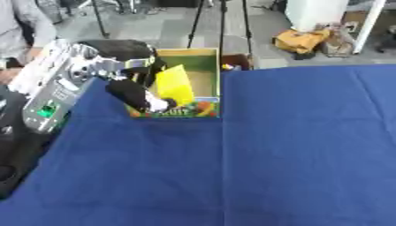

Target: Pick up objects on the table and place them in the box.

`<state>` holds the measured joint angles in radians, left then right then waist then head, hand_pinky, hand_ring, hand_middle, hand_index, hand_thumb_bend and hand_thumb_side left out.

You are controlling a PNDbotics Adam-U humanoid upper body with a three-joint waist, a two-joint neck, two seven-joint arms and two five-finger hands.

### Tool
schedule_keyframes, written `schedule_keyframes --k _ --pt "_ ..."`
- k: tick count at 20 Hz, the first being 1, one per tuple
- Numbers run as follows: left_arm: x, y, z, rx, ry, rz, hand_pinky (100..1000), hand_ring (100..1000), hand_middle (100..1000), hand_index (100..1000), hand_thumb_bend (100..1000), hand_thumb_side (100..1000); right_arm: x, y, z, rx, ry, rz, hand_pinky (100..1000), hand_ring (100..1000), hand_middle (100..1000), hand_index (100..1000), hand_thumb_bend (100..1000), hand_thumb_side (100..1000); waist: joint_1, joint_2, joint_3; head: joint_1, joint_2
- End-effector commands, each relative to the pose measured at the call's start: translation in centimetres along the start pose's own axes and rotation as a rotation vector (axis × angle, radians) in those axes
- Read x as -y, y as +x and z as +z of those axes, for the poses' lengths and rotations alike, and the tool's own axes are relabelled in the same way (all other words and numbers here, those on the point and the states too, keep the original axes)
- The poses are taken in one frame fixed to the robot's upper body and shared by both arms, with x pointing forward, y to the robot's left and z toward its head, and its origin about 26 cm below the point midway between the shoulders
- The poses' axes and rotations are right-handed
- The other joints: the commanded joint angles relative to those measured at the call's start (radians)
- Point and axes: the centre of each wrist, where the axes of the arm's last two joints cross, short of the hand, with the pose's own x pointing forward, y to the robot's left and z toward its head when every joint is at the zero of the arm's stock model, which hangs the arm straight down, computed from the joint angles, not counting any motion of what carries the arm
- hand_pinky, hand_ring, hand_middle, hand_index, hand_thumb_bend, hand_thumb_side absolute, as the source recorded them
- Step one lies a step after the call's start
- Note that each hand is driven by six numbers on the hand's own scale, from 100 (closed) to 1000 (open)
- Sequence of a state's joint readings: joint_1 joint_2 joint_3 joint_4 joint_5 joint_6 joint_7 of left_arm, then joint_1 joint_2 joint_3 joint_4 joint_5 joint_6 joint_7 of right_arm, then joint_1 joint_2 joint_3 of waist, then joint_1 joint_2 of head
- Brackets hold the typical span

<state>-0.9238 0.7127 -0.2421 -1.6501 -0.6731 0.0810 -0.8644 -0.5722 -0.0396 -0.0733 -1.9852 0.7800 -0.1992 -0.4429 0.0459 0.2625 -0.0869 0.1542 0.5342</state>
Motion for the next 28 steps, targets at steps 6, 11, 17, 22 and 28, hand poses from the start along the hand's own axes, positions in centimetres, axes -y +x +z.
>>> schedule_keyframes --k 6,11,17,22,28 --pt "-3.6 -3.3 2.9 -0.147 0.110 0.006 477 520 458 604 210 666 0.5 0.2 -1.0 0.038 -0.013 0.000 700 778 532 793 100 577 0.011 0.000 0.000 0.019 -0.012" --pt "-4.0 -4.8 2.4 -0.227 0.149 -0.005 478 522 463 606 221 666 0.6 0.2 -1.3 0.048 -0.015 -0.001 698 777 527 792 100 580 0.022 0.019 -0.010 0.037 -0.027" --pt "-4.7 -6.2 1.6 -0.269 0.240 0.002 470 514 458 599 219 659 0.7 0.2 -1.7 0.060 -0.020 -0.005 695 777 519 791 100 586 0.035 0.048 -0.030 0.059 -0.055" --pt "-4.6 -7.8 0.5 -0.319 0.290 0.025 468 512 457 597 215 661 0.7 0.3 -2.1 0.073 -0.024 -0.014 692 776 511 790 100 590 0.049 0.076 -0.053 0.077 -0.087" --pt "-4.0 -9.6 -0.8 -0.357 0.332 0.052 467 513 460 603 230 658 0.6 0.5 -2.7 0.089 -0.029 -0.030 690 775 503 789 100 598 0.060 0.111 -0.080 0.107 -0.120"
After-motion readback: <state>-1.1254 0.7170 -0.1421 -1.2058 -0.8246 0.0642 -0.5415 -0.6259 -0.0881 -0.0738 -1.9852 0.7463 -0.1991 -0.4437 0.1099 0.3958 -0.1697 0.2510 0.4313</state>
